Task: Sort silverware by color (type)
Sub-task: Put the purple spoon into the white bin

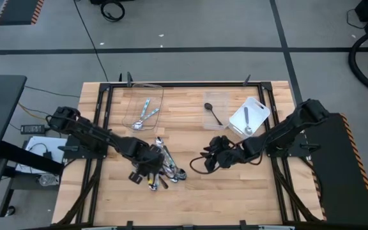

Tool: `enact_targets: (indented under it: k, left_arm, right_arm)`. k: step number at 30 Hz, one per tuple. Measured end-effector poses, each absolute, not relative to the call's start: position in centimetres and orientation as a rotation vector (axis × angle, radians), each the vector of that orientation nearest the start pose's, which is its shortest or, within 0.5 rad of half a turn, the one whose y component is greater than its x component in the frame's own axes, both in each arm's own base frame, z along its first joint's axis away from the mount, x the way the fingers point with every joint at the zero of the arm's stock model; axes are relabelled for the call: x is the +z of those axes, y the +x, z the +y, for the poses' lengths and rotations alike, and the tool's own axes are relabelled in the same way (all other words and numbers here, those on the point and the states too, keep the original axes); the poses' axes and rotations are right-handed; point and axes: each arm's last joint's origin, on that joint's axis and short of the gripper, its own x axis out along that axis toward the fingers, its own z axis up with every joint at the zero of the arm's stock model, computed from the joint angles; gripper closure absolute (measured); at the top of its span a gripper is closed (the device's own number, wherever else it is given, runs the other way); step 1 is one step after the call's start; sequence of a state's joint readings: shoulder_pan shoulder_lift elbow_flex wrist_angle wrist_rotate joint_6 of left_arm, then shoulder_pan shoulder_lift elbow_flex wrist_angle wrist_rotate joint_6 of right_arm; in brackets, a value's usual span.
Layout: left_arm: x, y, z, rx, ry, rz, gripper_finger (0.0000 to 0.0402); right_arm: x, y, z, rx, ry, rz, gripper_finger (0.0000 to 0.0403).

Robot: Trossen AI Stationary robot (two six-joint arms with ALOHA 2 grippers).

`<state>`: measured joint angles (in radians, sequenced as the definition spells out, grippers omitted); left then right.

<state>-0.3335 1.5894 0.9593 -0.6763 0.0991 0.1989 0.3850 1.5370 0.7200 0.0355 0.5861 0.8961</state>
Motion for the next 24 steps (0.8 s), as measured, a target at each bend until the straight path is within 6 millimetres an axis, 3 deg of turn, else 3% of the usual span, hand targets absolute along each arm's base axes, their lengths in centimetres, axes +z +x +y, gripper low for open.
enact_targets:
  k: [9, 24]
  left_arm:
    - [16.7, 26.1, -11.4, -0.605, 0.37, 1.313, 0.026]
    - [14.0, 26.0, -12.4, -0.587, 0.477, 1.423, 0.026]
  right_arm:
    - [16.8, 27.3, 9.3, -0.461, 0.489, 0.534, 0.0253]
    - [16.9, 27.3, 9.8, -0.43, 0.483, 0.524, 0.0253]
